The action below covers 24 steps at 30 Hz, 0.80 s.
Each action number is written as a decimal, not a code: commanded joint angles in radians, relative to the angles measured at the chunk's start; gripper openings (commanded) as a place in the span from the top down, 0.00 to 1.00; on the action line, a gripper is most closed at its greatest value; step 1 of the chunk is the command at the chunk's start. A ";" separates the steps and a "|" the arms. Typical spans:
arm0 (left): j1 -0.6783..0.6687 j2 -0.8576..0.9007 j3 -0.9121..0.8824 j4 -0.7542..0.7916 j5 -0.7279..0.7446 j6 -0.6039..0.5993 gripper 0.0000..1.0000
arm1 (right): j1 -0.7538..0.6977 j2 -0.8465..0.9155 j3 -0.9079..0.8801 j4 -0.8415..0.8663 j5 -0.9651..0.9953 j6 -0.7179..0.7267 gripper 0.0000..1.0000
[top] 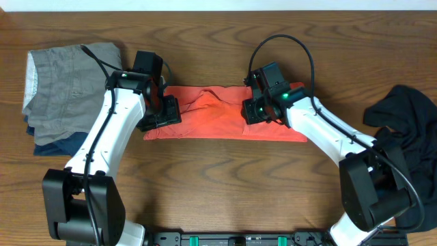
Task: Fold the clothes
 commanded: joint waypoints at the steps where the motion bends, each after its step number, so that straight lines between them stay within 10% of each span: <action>1: 0.007 0.005 -0.011 -0.002 -0.015 0.009 0.28 | -0.079 -0.063 0.018 -0.032 0.069 0.064 0.60; 24: 0.183 0.210 -0.011 0.256 0.092 0.264 0.04 | -0.233 0.082 0.017 -0.153 0.090 -0.018 0.61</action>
